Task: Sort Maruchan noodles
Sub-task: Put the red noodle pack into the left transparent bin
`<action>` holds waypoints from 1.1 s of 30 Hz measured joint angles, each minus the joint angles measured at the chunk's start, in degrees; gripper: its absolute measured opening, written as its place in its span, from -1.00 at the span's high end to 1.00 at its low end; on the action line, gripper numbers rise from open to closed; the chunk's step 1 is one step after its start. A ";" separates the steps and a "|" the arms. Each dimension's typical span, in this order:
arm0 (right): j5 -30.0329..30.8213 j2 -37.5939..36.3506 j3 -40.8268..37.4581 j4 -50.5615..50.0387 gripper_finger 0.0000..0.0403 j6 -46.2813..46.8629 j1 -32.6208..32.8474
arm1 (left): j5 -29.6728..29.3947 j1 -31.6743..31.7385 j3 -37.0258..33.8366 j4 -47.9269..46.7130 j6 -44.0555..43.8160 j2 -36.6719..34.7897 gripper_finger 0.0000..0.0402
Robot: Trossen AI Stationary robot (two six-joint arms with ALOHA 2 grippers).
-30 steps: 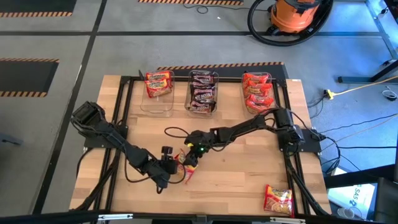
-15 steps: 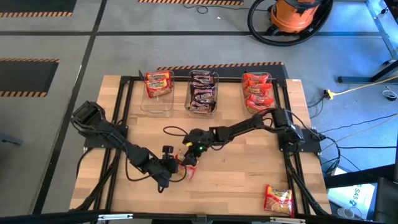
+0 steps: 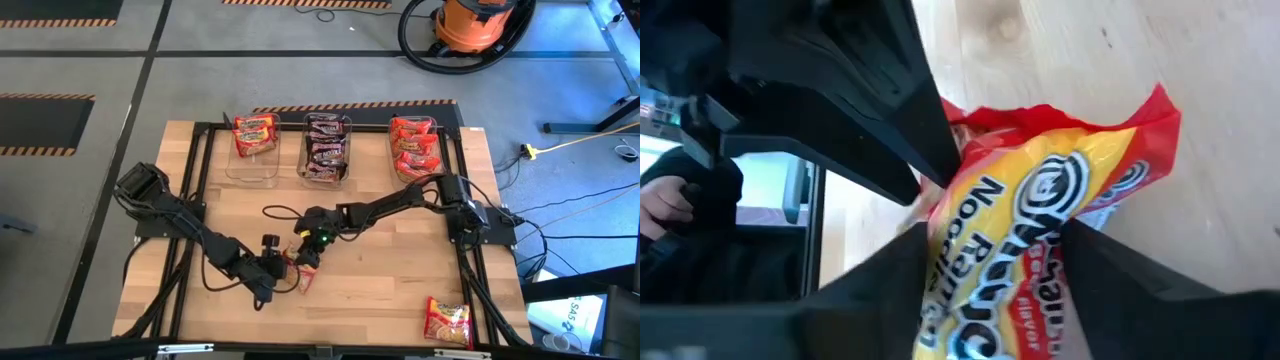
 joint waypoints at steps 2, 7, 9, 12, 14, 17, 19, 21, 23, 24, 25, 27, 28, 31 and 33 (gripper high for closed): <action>0.00 -0.01 0.01 -0.33 0.16 -0.29 -0.01 | -0.13 0.00 0.00 0.00 0.01 0.00 0.31; 0.05 -0.04 0.11 -0.30 0.50 -2.85 -0.02 | -0.18 -0.04 0.00 -0.61 -0.01 -0.33 0.31; 0.02 -0.09 0.15 -0.30 0.61 -4.17 0.02 | -0.11 -0.13 0.00 -1.22 -0.12 -1.15 0.31; -0.22 -0.39 0.15 -0.60 0.74 -5.89 0.07 | -0.09 -0.48 -0.02 -2.77 -0.81 -3.48 0.31; -0.30 -1.23 0.15 -1.19 0.82 -7.47 0.07 | -0.21 -0.94 -0.04 -4.79 -1.76 -5.46 0.31; 2.54 -3.84 0.15 -4.25 0.91 -11.29 0.09 | -0.17 -1.69 -0.04 -6.61 -2.65 -8.02 0.31; 5.88 -6.16 0.15 -7.32 0.95 -14.91 0.12 | -0.21 -2.11 -0.07 -8.16 -3.53 -9.47 0.31; 10.03 -8.56 0.15 -10.42 0.98 -18.91 0.43 | -0.42 -2.21 -0.07 -8.02 -3.66 -10.55 0.31; 15.30 -10.90 0.15 -14.09 0.99 -23.08 0.96 | -1.09 -2.21 -0.07 -8.09 -3.68 -10.95 0.31; 18.21 -11.92 0.15 -15.49 0.99 -25.21 1.38 | -1.53 -2.08 -0.07 -7.99 -3.68 -10.95 0.31; 20.99 -12.74 0.15 -16.20 0.99 -27.39 1.83 | -1.87 -1.99 -0.07 -8.00 -3.66 -10.95 0.31; 25.80 -14.70 0.15 -19.22 1.00 -30.94 2.92 | -2.23 -1.92 -0.07 -7.79 -3.64 -10.95 0.31; 28.20 -15.51 0.13 -20.14 1.00 -32.67 3.55 | -2.28 -1.76 -0.07 -7.74 -3.64 -10.95 0.31; 34.63 -17.12 0.15 -23.12 1.00 -38.45 5.43 | -2.69 -1.10 -0.07 -6.98 -3.61 -10.95 0.31; 37.85 -17.35 0.15 -24.56 1.00 -42.32 6.70 | -2.79 -0.66 -0.07 -6.09 -3.61 -10.95 0.31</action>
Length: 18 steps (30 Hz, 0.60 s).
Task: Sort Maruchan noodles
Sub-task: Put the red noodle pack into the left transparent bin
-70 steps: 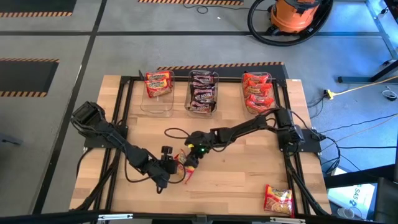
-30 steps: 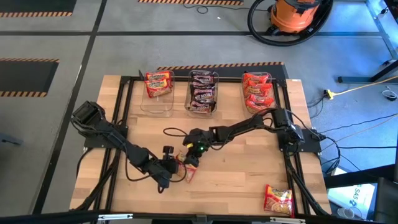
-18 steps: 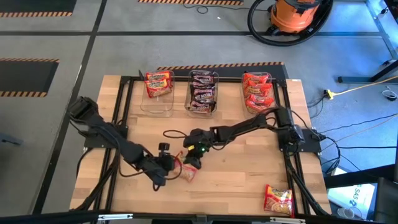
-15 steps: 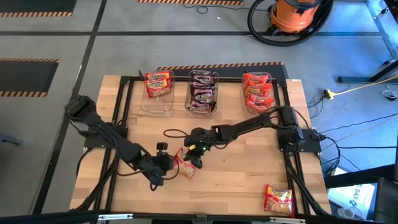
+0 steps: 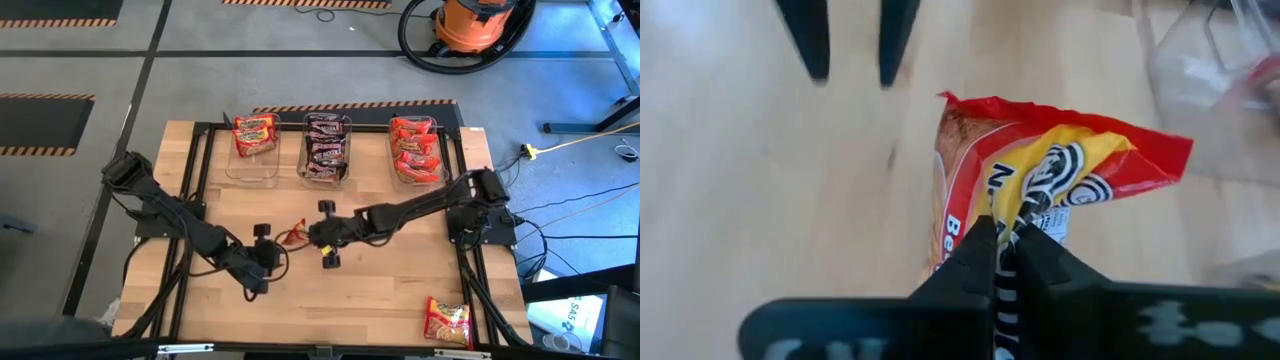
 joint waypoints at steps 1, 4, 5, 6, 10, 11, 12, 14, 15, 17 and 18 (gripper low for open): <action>1.41 -0.03 0.00 -0.91 1.00 -1.55 0.60 | -0.20 0.24 0.00 0.77 0.09 0.00 0.31; 5.13 -0.05 -0.02 -2.46 1.00 -4.26 2.20 | -0.96 1.18 0.00 2.91 0.08 0.00 0.31; 5.91 -0.07 -0.02 -2.75 1.00 -4.46 2.55 | -2.00 1.69 0.00 3.69 0.04 0.00 0.31; 6.41 -0.07 -0.02 -3.00 1.00 -4.56 2.87 | -3.17 2.21 0.00 4.41 0.22 0.00 0.30; 7.85 -0.07 -0.02 -2.89 1.00 -4.91 3.95 | -5.91 4.50 0.00 6.44 3.27 0.02 0.21; 8.18 -0.07 -0.02 -2.83 1.00 -5.27 4.18 | -5.91 5.11 0.00 6.98 3.91 0.02 0.18; 8.61 -0.07 -0.02 -2.94 1.00 -5.53 4.28 | -5.82 5.84 0.01 7.19 4.42 0.02 0.14; 9.44 0.38 -0.02 -2.99 1.00 -5.58 4.56 | -4.91 7.46 0.00 7.18 4.54 0.02 0.07; 10.21 0.62 -0.03 -3.26 1.00 -5.58 4.62 | -4.48 8.20 0.00 7.18 4.50 0.02 0.03; 11.72 0.72 -0.15 -3.72 1.00 -5.58 4.62 | -4.30 9.36 0.00 7.08 3.49 0.02 -0.04; 11.88 0.72 -0.15 -3.25 1.00 -5.58 4.62 | -4.34 9.85 0.02 6.87 3.14 0.02 -0.07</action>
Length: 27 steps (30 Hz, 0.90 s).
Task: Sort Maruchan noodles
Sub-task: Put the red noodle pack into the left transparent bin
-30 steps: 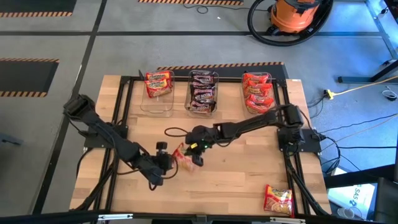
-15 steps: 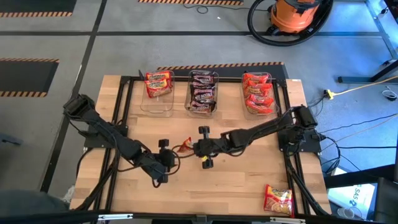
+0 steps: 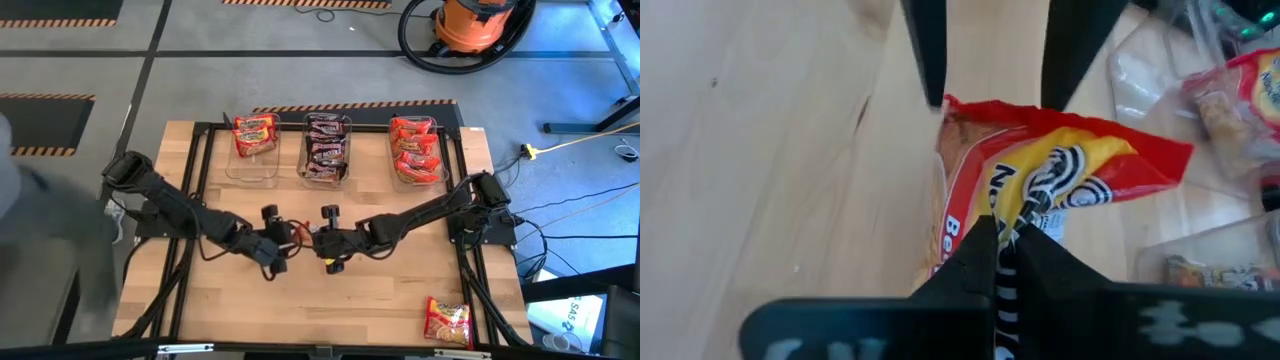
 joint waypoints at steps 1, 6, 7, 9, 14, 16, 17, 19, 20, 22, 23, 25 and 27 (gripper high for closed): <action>-0.09 -0.02 0.06 0.29 1.00 0.00 -0.02 | -0.04 0.36 -0.01 -0.37 -0.13 0.00 -0.10; -0.18 -0.02 0.07 0.48 1.00 0.02 0.02 | -0.21 1.78 0.00 -1.97 -1.68 0.02 -0.17; -0.15 -0.02 0.07 0.47 1.00 0.02 0.02 | -0.16 1.77 -0.02 -1.66 -1.66 0.02 -0.18; -0.15 -0.02 0.07 0.51 1.00 0.02 0.02 | 0.59 1.74 -0.02 -0.39 -1.51 0.03 -0.18; -0.69 0.00 0.04 3.34 1.00 -0.32 0.07 | 0.29 2.30 0.07 -0.44 -1.22 2.33 -0.18; -1.62 0.00 0.07 3.90 1.00 -1.00 0.07 | 0.28 2.48 0.07 0.07 -1.20 3.11 -0.18; -1.56 0.03 0.05 3.76 1.00 -1.20 0.07 | 0.28 2.50 0.07 0.91 -1.13 3.53 -0.17; -1.07 0.29 -0.04 4.24 1.00 -1.43 0.07 | 1.02 2.49 0.07 2.26 0.01 3.89 -0.17; -1.05 0.31 -0.09 4.32 1.00 -1.47 0.07 | 1.29 2.38 0.07 2.60 0.51 3.89 -0.17; -1.74 0.32 -0.09 4.79 1.00 -1.57 0.07 | 1.46 2.26 0.07 3.42 1.71 3.89 -0.17; -2.08 0.48 -0.09 5.17 1.00 -1.62 0.07 | 1.54 2.24 0.07 3.69 2.26 3.89 -0.17; -2.16 0.98 -0.09 5.76 1.00 -1.89 0.07 | 1.75 2.26 0.02 4.38 3.59 3.89 -0.17; -2.59 1.18 -0.13 6.37 1.00 -2.97 0.07 | 3.06 2.26 -0.01 4.76 4.80 3.86 -0.16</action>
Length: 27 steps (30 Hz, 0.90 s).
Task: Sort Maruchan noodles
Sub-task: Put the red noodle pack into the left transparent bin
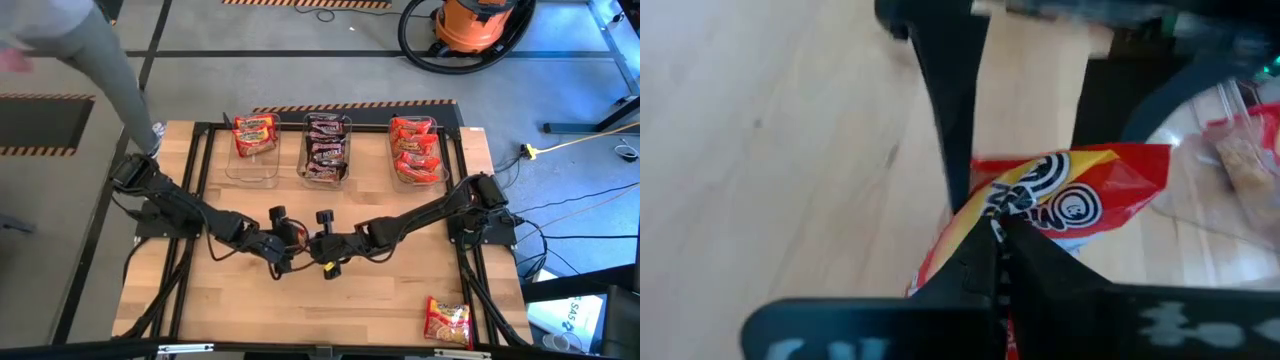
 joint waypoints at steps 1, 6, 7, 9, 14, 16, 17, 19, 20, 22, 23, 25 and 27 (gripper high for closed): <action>-0.53 0.26 0.02 0.80 1.00 -0.17 0.00 | 1.55 0.05 0.01 0.14 0.33 -0.01 -0.15; -0.76 0.48 0.02 1.42 1.00 -0.16 0.02 | 3.67 0.11 -0.01 0.12 1.13 -0.01 0.03; -0.74 0.48 0.02 1.40 1.00 -0.08 -0.02 | 3.74 0.11 -0.01 0.12 1.13 -0.01 0.08; -0.58 0.48 0.02 1.52 1.00 1.33 -0.11 | 3.91 0.11 -0.01 0.12 1.14 -0.01 0.21; -0.43 0.48 0.02 2.47 0.99 5.95 -0.15 | 3.99 0.07 -0.01 0.04 1.11 -0.01 0.48; -0.44 0.48 0.03 2.72 0.95 5.96 -0.17 | 3.91 0.04 -0.01 0.01 1.12 -0.01 0.55; -0.45 0.48 0.12 2.58 0.91 5.97 -0.17 | 3.91 0.04 -0.01 0.03 1.11 -0.01 0.58; -0.34 0.48 1.24 0.29 0.79 6.15 -0.13 | 3.87 0.04 -0.01 0.14 1.13 -0.01 0.64; -0.03 0.48 2.27 -1.82 0.72 6.50 -0.11 | 3.74 0.04 -0.01 0.23 1.13 -0.01 0.67; -0.08 0.48 5.29 -8.64 0.56 7.90 -0.11 | 3.59 0.04 -0.01 0.34 1.13 -0.03 0.70; -0.48 0.48 7.13 -13.22 0.48 8.98 -0.11 | 3.59 0.04 -0.01 0.32 1.14 -0.03 0.72; -0.78 0.47 11.06 -23.03 0.36 11.91 -0.11 | 3.59 0.04 -0.01 0.27 1.13 -0.03 0.73; -0.66 0.38 13.91 -30.16 0.27 15.42 -0.10 | 3.59 0.04 -0.01 0.27 1.15 -0.03 0.74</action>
